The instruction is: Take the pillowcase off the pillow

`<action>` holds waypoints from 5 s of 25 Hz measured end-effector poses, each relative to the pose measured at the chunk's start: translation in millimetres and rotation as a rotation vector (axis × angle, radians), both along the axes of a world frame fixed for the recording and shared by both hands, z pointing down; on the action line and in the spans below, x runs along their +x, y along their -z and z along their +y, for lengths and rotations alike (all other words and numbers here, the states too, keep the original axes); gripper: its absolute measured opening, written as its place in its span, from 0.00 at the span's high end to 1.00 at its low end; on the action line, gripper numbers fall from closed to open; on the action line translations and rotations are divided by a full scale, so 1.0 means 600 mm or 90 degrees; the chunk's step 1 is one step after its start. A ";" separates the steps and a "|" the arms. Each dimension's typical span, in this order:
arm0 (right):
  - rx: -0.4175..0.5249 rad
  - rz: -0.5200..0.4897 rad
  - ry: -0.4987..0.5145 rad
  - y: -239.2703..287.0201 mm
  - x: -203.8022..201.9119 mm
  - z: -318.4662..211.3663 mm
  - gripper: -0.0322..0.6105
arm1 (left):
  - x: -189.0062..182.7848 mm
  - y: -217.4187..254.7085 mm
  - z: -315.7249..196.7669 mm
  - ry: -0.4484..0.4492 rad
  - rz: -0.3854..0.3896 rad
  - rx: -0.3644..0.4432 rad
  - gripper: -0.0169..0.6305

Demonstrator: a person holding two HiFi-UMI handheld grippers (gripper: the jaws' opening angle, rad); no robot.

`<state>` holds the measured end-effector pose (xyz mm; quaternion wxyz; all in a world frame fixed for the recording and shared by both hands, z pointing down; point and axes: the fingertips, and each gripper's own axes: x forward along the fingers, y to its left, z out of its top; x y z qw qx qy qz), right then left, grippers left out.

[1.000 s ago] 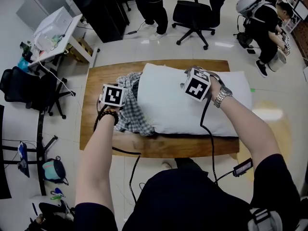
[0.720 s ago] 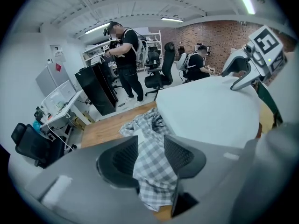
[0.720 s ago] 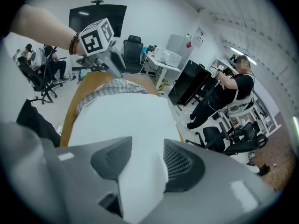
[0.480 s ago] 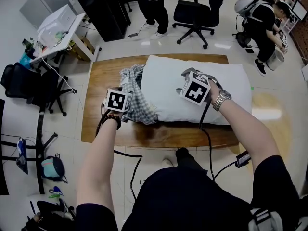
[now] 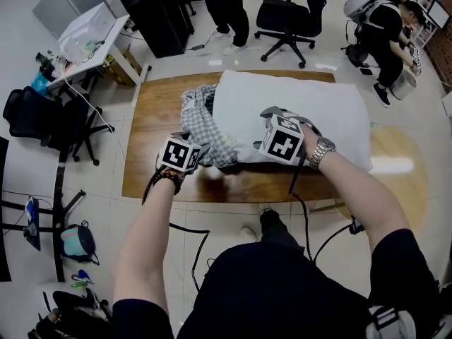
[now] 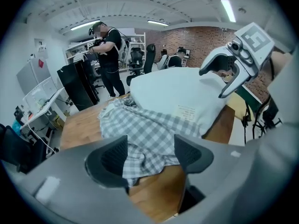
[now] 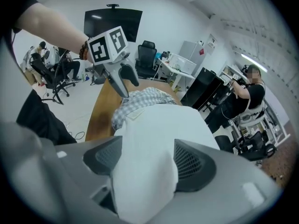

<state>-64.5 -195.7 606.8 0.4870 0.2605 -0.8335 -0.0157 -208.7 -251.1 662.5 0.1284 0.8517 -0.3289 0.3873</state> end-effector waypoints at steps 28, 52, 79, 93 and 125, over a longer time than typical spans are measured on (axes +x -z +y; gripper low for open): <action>0.098 0.166 0.031 -0.127 0.000 -0.120 0.21 | -0.017 -0.202 -0.040 -0.139 -0.170 -0.093 0.38; 0.114 0.157 -0.043 -0.112 0.038 -0.178 0.82 | -0.004 -0.183 -0.134 -0.128 -0.135 -0.029 0.96; 0.176 0.160 -0.050 -0.162 0.110 -0.035 0.70 | -0.247 -0.268 0.121 0.111 -0.209 -0.285 0.95; 0.203 0.160 -0.041 -0.086 0.088 0.050 0.47 | -0.247 -0.131 0.043 0.089 -0.173 0.063 0.49; 0.357 -0.166 -0.097 0.102 0.161 0.308 0.82 | 0.170 0.160 0.333 0.079 0.165 0.327 0.79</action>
